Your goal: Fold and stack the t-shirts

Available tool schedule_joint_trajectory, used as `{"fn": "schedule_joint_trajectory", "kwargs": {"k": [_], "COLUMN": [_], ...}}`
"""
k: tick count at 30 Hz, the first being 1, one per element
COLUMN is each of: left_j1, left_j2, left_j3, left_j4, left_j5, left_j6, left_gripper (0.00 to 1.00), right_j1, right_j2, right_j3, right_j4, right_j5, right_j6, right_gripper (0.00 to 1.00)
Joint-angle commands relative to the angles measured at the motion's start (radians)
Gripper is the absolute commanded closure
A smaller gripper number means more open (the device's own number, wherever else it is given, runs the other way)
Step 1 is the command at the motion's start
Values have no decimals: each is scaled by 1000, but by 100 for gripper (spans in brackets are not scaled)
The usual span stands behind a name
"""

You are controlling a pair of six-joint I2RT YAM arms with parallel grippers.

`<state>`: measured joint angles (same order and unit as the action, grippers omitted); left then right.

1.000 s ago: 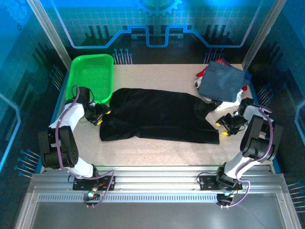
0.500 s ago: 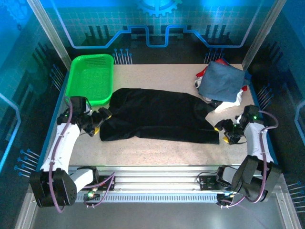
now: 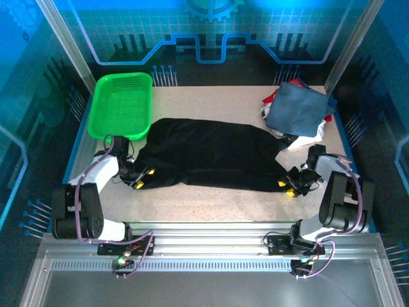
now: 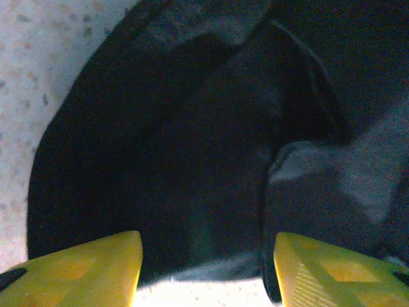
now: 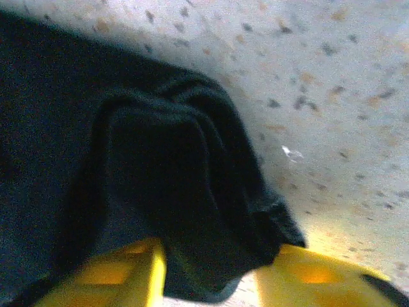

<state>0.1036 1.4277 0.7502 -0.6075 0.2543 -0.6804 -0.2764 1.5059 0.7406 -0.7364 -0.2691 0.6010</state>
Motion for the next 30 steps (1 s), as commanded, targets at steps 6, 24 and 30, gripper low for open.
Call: {"fn": "schedule_joint_trajectory", "kwargs": {"k": [6,24,30], "left_j1": [26,58,-57], "left_j2": [59,-266,-364], "left_j3": [-71,-129,23], "left_j4": [59,-147,-284], "left_j5": [-78,-41,32], "left_j6": [-11,-39,-98], "left_gripper": [54,45,33], "right_j1": [36,26,102], "right_j2": [90,-226,-342], "right_j3": [29,-45,74], "right_j4": [44,-205,-312], "right_j5": [136,109,26], "right_j6": [7,13,-28], "right_gripper": [97,70,34]}}
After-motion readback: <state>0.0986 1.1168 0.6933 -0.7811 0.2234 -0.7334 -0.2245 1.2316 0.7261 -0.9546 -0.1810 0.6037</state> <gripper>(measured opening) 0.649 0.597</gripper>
